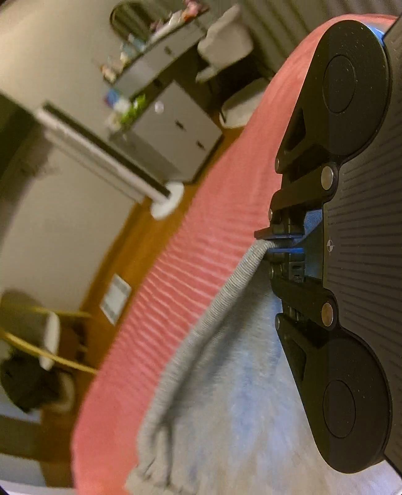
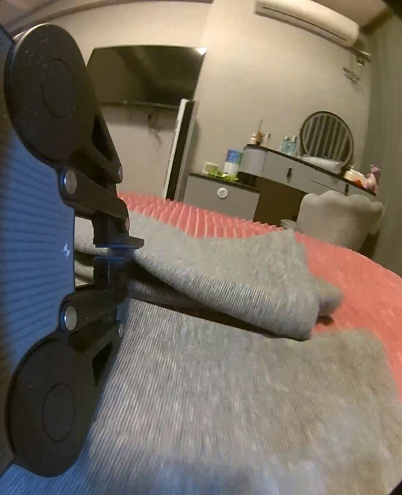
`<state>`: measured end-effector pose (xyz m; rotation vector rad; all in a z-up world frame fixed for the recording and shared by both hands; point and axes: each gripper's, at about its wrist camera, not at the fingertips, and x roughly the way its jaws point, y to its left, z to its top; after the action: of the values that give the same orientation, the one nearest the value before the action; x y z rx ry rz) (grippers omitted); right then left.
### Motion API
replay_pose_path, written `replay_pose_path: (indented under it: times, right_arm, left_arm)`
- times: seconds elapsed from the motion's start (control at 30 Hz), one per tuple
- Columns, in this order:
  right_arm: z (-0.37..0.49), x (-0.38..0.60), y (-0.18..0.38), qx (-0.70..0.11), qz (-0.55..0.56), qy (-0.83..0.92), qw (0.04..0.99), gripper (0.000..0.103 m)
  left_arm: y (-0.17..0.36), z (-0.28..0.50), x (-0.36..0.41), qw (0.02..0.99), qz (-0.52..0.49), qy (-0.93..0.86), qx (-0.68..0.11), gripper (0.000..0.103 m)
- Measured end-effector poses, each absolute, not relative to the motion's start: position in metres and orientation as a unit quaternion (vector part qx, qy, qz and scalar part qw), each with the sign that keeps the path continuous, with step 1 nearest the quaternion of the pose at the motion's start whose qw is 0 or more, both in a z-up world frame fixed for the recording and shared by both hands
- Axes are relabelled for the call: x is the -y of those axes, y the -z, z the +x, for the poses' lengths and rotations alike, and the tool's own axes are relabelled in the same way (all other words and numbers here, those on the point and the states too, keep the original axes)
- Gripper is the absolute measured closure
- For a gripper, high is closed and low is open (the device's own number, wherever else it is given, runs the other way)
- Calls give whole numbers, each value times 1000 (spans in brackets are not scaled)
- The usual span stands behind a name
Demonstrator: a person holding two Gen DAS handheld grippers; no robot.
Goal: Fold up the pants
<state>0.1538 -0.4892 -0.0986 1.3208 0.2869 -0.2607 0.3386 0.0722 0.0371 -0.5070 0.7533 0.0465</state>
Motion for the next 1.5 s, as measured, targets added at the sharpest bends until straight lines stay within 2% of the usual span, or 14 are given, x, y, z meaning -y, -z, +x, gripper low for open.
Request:
replay_pose_path:
  times: [0.27, 0.6, 0.67, 0.7, 0.73, 0.77, 0.9, 1.0, 1.07, 1.13, 1.17, 1.2, 1.37, 1.5]
  right_arm:
    - [49, 494, 8, -68, 564, 115, 815, 99]
    - [-49, 485, 41, -203, 513, 209, 807, 98]
    - [-42, 485, 49, -222, 506, 211, 807, 94]
    - [-38, 486, 53, -234, 505, 220, 801, 92]
    - [-34, 487, 57, -244, 507, 221, 797, 88]
    - [-31, 488, 62, -251, 513, 220, 791, 82]
    - [-20, 496, 68, -252, 521, 225, 784, 78]
    - [-13, 500, 68, -251, 514, 233, 787, 74]
    - [-6, 501, 68, -257, 508, 235, 788, 74]
    - [3, 503, 66, -259, 501, 232, 792, 80]
    - [5, 504, 63, -261, 496, 231, 795, 95]
    - [6, 504, 57, -259, 491, 229, 800, 99]
    - [-12, 496, 11, -179, 416, 192, 871, 99]
    - [-15, 480, 19, -228, 288, 257, 894, 94]
  left_arm:
    - [-86, 163, -72, 914, -255, 19, -315, 96]
    - [-1, 58, -93, 859, -319, -21, -400, 92]
    - [2, 63, -105, 860, -315, -51, -399, 81]
    - [-1, 63, -110, 864, -309, -71, -390, 69]
    - [-5, 65, -116, 873, -298, -86, -376, 43]
    - [-7, 69, -121, 880, -287, -93, -368, 33]
    - [-17, 95, -144, 887, -276, -127, -347, 24]
    - [-16, 126, -158, 880, -266, -134, -371, 24]
    - [-12, 145, -161, 876, -241, -150, -390, 41]
    - [-5, 151, -169, 870, -230, -153, -409, 92]
    - [-2, 148, -172, 865, -237, -152, -416, 93]
    - [-6, 145, -177, 867, -246, -152, -406, 94]
    - [-36, 100, -189, 913, -219, -135, -316, 93]
    - [1, 91, -210, 877, -220, -159, -396, 76]
